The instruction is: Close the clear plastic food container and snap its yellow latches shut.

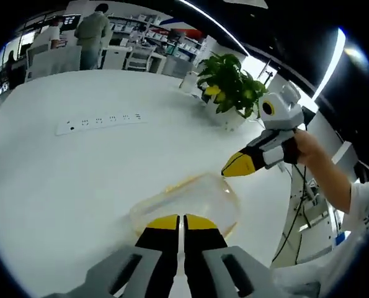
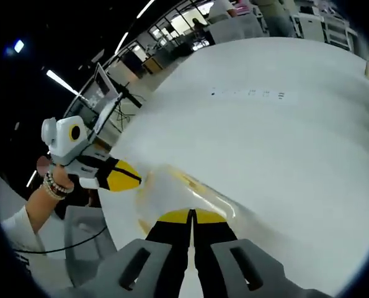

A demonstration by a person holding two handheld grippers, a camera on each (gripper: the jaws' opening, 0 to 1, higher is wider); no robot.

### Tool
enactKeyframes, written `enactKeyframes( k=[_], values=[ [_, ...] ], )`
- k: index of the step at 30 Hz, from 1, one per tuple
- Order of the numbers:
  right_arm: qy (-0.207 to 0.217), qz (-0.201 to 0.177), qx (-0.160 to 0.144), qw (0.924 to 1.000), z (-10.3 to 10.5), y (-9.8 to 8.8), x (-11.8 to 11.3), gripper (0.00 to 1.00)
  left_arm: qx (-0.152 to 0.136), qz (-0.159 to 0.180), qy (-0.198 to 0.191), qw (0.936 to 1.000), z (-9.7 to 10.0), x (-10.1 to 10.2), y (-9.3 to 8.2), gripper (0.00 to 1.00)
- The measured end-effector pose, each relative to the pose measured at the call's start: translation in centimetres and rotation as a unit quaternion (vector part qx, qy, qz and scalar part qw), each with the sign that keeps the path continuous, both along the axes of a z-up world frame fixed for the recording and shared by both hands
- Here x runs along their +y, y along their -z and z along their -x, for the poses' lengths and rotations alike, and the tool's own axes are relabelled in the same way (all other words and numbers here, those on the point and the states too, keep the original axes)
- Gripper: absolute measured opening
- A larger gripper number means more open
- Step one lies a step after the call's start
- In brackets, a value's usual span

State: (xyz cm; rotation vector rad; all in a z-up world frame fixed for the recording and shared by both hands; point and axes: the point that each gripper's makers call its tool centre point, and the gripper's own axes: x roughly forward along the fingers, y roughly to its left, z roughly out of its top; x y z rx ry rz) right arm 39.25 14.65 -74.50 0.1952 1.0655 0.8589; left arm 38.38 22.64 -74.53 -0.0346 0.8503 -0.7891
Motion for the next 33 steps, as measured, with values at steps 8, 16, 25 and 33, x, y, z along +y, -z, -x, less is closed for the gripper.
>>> enactKeyframes(
  k=[8, 16, 25, 33],
  values=[
    [-0.050, 0.014, -0.009, 0.9986, -0.4, 1.0, 3.0, 0.00, -0.020, -0.032, 0.052, 0.9979, 1.3, -2.6, 1.3, 0.00],
    [-0.077, 0.011, 0.002, 0.9970, 0.7, 1.7, 4.4, 0.00, -0.004, -0.019, 0.061, 0.9979, 2.7, -4.5, 1.7, 0.00],
    [-0.085, 0.017, 0.005, 0.9963, 0.9, 2.3, 4.7, 0.00, -0.006, -0.025, 0.080, 0.9965, 4.1, -5.0, 1.8, 0.00],
    [-0.059, 0.011, -0.018, 0.9981, -0.7, 1.8, 4.8, 0.00, -0.047, -0.063, 0.135, 0.9878, 6.4, -5.4, 2.0, 0.00]
  ],
)
